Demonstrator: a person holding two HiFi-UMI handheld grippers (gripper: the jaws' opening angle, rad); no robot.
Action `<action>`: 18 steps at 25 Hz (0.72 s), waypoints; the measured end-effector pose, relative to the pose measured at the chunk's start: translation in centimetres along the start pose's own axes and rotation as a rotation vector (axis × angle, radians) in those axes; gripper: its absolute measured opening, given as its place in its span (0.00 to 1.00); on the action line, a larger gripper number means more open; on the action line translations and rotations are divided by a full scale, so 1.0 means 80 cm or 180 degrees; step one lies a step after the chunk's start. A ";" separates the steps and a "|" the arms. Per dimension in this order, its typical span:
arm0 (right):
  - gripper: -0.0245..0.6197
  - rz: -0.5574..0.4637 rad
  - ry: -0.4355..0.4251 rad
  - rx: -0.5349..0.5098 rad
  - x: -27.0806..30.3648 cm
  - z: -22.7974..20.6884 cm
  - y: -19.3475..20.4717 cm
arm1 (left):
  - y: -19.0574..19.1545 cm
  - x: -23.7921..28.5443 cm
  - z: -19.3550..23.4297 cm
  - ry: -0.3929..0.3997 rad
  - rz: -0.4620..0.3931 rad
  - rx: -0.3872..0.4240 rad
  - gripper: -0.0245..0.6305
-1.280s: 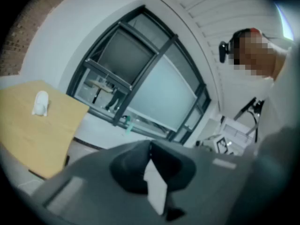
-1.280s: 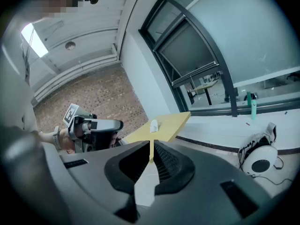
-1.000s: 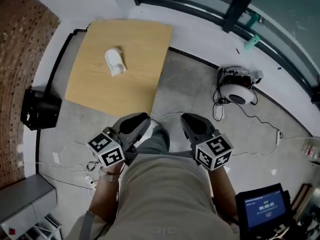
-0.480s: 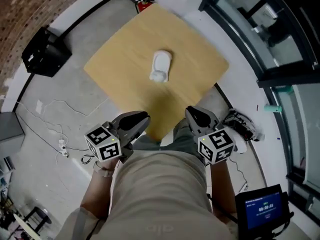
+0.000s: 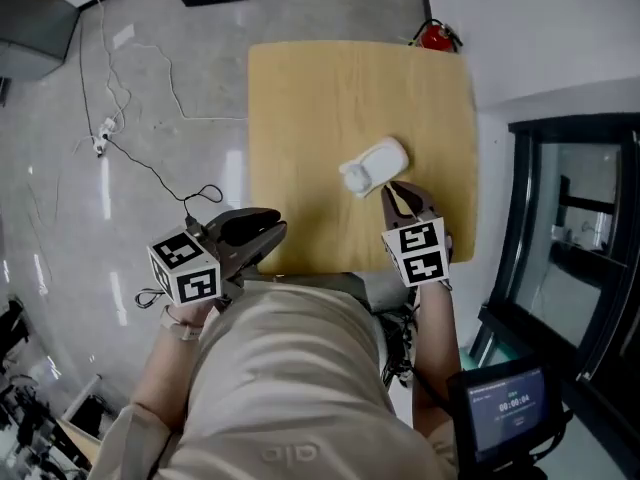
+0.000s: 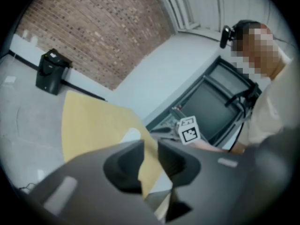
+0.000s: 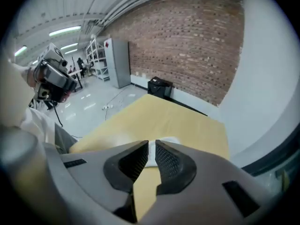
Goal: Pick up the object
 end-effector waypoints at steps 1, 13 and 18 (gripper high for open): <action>0.09 0.0093 -0.0037 -0.0121 0.013 -0.017 0.001 | 0.007 0.011 -0.004 -0.0086 -0.0078 -0.0077 0.16; 0.48 0.1082 -0.0554 -0.0278 0.150 -0.081 0.002 | 0.058 0.038 -0.027 -0.0486 -0.0377 -0.0442 0.18; 0.50 0.1291 -0.0895 -0.0098 0.179 -0.087 0.007 | 0.069 0.029 -0.022 -0.0553 -0.0462 -0.0599 0.18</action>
Point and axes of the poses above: the fingertips, and each gripper's own axes: x forward along the fingers, z to its left, y out of its underside, the point moved 7 cm from there along -x, backward along the fingers, and after that the axes turned 3 degrees about z, right-handed, at the moved point
